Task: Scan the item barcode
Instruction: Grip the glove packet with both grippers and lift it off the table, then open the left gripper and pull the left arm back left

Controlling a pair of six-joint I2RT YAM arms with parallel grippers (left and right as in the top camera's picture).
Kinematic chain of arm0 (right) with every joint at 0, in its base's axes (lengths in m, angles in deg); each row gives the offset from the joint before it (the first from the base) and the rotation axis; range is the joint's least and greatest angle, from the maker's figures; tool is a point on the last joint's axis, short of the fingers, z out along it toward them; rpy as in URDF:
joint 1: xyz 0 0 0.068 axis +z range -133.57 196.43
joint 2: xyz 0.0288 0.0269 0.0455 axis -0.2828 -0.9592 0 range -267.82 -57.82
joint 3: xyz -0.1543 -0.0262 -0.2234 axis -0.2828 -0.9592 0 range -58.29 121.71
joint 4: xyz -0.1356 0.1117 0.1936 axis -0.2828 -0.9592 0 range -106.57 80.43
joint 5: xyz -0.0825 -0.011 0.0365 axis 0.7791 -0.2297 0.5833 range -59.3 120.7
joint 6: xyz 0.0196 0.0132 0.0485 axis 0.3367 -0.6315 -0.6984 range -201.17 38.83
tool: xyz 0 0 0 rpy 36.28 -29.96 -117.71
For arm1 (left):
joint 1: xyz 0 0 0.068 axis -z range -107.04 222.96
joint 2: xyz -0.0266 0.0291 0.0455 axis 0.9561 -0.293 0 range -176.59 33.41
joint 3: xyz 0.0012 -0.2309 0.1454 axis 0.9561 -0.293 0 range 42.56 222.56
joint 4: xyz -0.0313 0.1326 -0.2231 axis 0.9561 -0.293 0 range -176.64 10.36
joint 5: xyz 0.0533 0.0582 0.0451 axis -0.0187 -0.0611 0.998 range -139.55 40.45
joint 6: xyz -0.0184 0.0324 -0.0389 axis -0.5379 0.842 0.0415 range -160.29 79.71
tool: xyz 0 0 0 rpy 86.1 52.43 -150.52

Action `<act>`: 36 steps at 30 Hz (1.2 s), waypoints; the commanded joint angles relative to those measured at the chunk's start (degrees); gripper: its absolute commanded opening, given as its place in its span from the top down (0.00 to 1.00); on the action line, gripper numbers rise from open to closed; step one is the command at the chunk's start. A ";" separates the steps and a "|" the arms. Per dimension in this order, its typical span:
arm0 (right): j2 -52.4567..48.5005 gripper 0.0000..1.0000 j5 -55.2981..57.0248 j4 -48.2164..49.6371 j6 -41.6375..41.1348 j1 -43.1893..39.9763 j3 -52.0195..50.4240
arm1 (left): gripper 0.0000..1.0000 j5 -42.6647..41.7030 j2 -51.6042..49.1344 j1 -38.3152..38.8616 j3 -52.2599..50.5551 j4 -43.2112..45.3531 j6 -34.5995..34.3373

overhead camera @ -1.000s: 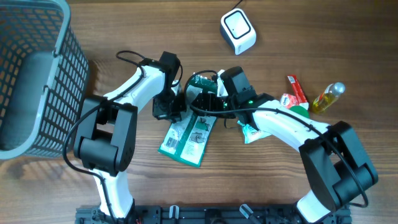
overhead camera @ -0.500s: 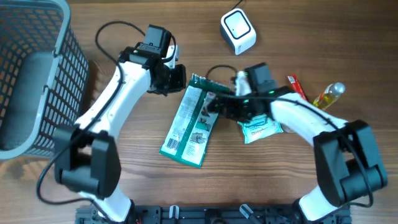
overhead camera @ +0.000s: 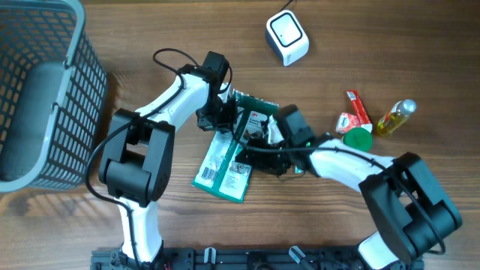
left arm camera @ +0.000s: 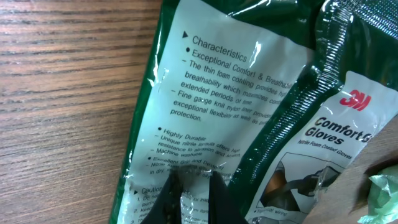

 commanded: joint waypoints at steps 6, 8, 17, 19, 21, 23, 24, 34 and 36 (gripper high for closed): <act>-2.16 0.43 6.99 15.72 -6.05 0.94 -6.08 | 0.96 1.68 -3.34 0.26 -0.70 -0.13 0.96; -3.10 0.43 7.08 18.05 -6.16 1.03 -6.08 | 0.96 1.68 -3.34 0.26 -0.74 -0.09 0.96; -4.57 0.53 8.33 20.06 -6.60 2.19 -6.08 | 0.96 1.68 -3.34 0.26 -0.76 -0.09 0.94; -4.57 0.62 8.41 20.09 -6.54 2.19 -6.08 | 0.96 1.68 -3.34 0.26 -0.76 -0.04 0.94; -4.57 0.66 8.48 20.09 -6.27 2.19 -6.08 | 0.96 1.68 -3.34 0.26 -0.76 -0.04 0.94; -4.57 0.80 9.07 20.09 -6.08 2.16 -6.08 | 0.96 1.68 -3.34 0.26 -0.79 -0.04 0.94; -4.57 0.84 9.31 20.09 -5.99 2.16 -6.08 | 0.96 1.70 -3.34 0.26 -0.79 -0.04 0.94; -4.57 0.89 10.99 20.20 1.86 2.16 -6.08 | 0.96 1.81 0.31 -4.74 -0.79 2.36 -4.31; -4.57 0.89 11.04 20.46 3.08 2.16 -6.08 | 0.95 1.33 2.86 -7.17 -0.79 2.97 -5.33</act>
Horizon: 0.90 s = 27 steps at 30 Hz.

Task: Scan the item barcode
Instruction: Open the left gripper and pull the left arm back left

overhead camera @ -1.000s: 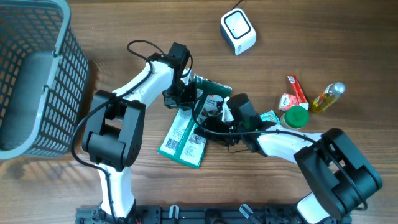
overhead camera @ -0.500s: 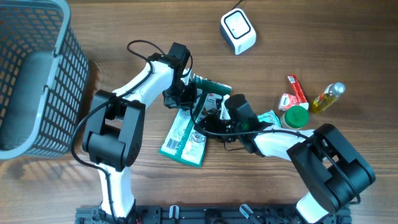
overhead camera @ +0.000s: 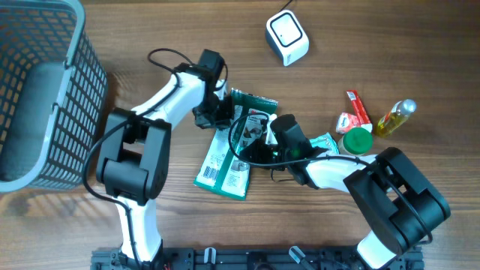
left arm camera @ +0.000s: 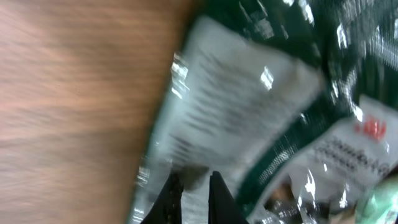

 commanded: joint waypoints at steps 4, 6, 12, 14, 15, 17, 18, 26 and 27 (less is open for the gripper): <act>-1.01 0.88 2.69 0.20 5.27 0.24 -0.63 | 0.91 6.16 6.60 -9.09 -0.90 1.64 -2.84; -1.01 0.88 2.64 0.35 6.36 0.24 -0.63 | 0.91 13.05 6.64 -10.64 -0.90 1.73 -2.82; -1.01 0.88 2.64 0.33 6.47 0.24 -0.63 | 0.80 21.05 6.40 -11.96 -0.92 1.60 -0.61; -1.01 0.89 2.64 0.33 6.45 0.24 -0.63 | 0.61 21.03 6.43 -11.96 -0.92 1.44 -0.66; -1.01 0.89 2.64 0.33 6.47 0.24 -0.63 | 0.19 21.03 6.40 -11.96 -0.92 1.03 -0.68; -1.01 0.89 2.64 0.31 6.54 0.24 -0.63 | 0.00 21.03 6.40 -11.96 -0.92 0.17 -0.68; -1.01 0.89 2.64 0.31 6.54 0.24 -0.63 | 0.00 21.00 6.43 -11.96 -0.92 0.22 -0.70; -1.01 0.90 2.62 0.31 6.54 0.24 -0.63 | 0.00 21.00 6.43 -11.96 -0.92 1.07 -1.33; -1.01 0.90 2.62 0.28 6.54 0.24 -0.63 | 0.00 21.03 6.43 -11.96 -0.92 1.05 -1.33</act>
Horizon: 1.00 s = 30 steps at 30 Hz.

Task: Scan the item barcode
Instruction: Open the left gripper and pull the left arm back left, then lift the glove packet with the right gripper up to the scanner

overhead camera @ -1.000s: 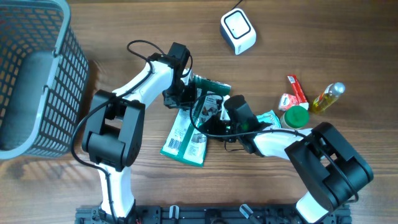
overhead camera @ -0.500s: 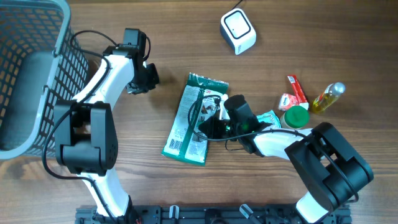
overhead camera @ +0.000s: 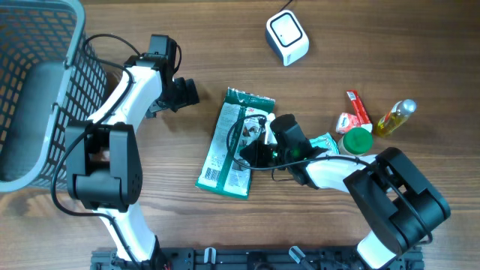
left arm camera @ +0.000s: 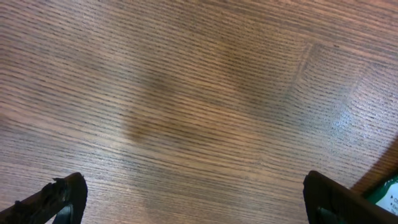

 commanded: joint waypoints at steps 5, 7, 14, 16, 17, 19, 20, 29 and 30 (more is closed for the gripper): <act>-1.03 0.90 1.42 -0.35 1.22 0.24 -0.63 | 0.00 0.98 0.76 -0.20 -0.33 0.20 -0.31; -1.03 0.90 1.42 -0.35 1.22 0.24 -0.63 | 0.00 0.98 0.76 -0.20 -0.33 0.20 -0.31; -1.03 0.90 1.44 -0.94 1.38 0.24 -0.63 | 0.00 0.98 0.76 -0.20 -0.33 0.17 -0.31; -1.03 0.90 1.46 -0.94 1.40 0.24 -0.63 | 0.00 0.98 0.74 -0.20 -0.33 0.17 -0.31; -1.03 0.92 1.51 -0.83 1.40 0.24 -0.63 | 0.00 0.98 0.74 -0.20 -0.33 0.17 -0.31; -0.55 0.96 0.85 -0.50 1.25 0.13 -0.35 | 0.00 0.98 0.76 -0.20 -0.33 0.17 -0.31; 0.09 0.95 0.68 -1.57 1.44 0.13 0.15 | 0.00 0.98 0.76 -0.20 -0.33 0.17 -0.31; 10.38 0.96 9.38 -54.31 32.94 -0.94 39.21 | 0.00 0.98 0.76 -0.20 -0.33 0.17 -0.31; 10.38 0.96 11.69 -58.60 35.80 -0.94 43.52 | 0.00 0.98 0.76 -0.20 -0.33 0.17 -0.31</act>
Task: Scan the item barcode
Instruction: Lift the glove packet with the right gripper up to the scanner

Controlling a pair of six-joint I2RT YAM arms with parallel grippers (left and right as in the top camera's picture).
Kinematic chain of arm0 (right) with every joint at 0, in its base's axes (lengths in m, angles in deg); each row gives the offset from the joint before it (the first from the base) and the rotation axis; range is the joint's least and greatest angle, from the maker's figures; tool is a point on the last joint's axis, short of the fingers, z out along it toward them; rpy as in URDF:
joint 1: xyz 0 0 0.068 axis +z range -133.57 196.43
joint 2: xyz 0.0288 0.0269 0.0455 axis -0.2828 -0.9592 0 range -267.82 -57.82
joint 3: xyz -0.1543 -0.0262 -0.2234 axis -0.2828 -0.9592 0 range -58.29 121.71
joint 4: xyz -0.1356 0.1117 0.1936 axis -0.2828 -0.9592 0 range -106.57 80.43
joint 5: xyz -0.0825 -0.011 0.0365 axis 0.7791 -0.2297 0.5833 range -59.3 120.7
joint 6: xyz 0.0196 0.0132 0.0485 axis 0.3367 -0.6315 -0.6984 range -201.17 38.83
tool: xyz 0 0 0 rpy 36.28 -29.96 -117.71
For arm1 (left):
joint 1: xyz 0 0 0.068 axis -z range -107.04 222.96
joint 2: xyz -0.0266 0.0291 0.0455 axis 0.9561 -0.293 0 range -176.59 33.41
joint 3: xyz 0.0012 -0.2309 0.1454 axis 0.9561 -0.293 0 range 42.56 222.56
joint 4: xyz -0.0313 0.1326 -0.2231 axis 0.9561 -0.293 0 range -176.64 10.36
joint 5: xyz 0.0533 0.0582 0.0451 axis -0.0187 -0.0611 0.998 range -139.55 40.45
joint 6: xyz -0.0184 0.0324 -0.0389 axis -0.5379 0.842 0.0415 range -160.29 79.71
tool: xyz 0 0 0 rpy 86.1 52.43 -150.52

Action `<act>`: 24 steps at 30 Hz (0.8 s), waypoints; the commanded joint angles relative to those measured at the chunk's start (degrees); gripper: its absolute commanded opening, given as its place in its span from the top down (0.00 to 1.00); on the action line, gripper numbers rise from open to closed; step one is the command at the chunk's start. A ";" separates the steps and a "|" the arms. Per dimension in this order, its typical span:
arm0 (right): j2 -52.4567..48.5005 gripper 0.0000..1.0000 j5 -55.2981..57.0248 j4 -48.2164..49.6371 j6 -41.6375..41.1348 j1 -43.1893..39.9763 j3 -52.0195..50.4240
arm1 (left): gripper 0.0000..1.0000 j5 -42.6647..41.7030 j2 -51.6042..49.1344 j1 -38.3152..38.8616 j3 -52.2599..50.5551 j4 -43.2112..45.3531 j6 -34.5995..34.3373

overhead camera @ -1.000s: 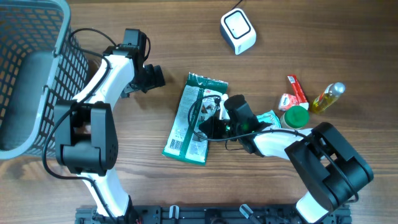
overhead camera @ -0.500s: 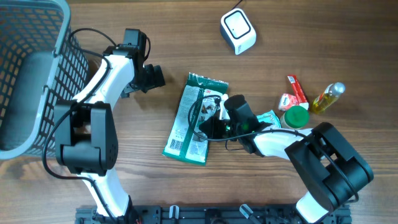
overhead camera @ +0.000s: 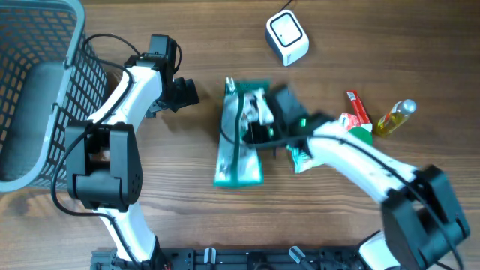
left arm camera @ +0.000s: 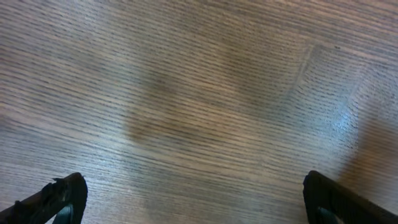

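Note:
The green-and-white glove packet [overhead camera: 238,154] shows blurred in the overhead view, near the table's middle, standing roughly upright in the frame. My right gripper [overhead camera: 260,120] sits on its upper part and looks shut on it; the fingertips are hidden by the packet and the wrist. The white barcode scanner [overhead camera: 287,37] stands at the back, above and to the right of the packet. My left gripper [overhead camera: 185,94] is well left of the packet, near the basket. In the left wrist view it [left arm camera: 199,205] is wide open over bare wood, with nothing between its fingertips [left arm camera: 62,200].
A grey mesh basket [overhead camera: 45,97] fills the left side. At the right lie a red tube [overhead camera: 357,105], a green cap [overhead camera: 361,138], a yellow bottle [overhead camera: 397,116] and a mint-green packet [overhead camera: 300,156] under my right arm.
My right arm has stretched out and the glove packet has turned and shifted right with it, now motion-blurred. The packet's green corner has left the left wrist view. The left arm has not moved.
At first my left gripper was pinched on the glove packet's edge, with my right gripper at the packet's other side. Then the left still held it. Later the left was open by the basket while the right stayed on the packet, which has now moved with it.

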 commanded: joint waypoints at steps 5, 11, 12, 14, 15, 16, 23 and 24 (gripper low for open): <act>2.84 0.96 21.51 -18.75 32.22 -0.20 29.35 | 0.00 0.79 0.76 -0.20 -0.31 0.13 -0.31; -1.42 0.96 39.26 -10.34 58.27 -0.20 29.44 | 0.00 0.79 0.76 -0.20 -0.31 0.13 -0.31; -2.89 0.96 42.21 -8.09 60.83 -0.20 29.44 | 0.00 0.79 0.76 -0.20 -0.31 0.13 -0.31; -6.47 0.96 48.72 -2.47 65.81 -0.20 29.44 | 0.00 0.79 0.76 -0.20 -0.31 0.13 -0.31; -8.31 0.96 51.71 0.90 68.02 -0.22 29.44 | 0.00 0.79 0.76 -0.20 -0.31 0.13 -0.31; -10.19 0.96 54.23 4.50 70.18 -0.22 29.44 | 0.00 0.79 0.76 -0.20 -0.31 0.13 -0.31; -22.77 0.96 63.78 27.52 85.70 -1.33 29.44 | 0.00 0.79 0.76 -0.20 -0.31 0.13 -0.31; -24.02 0.96 64.54 30.08 87.23 -1.53 29.44 | 0.00 0.79 0.76 -0.20 -0.31 0.13 -0.31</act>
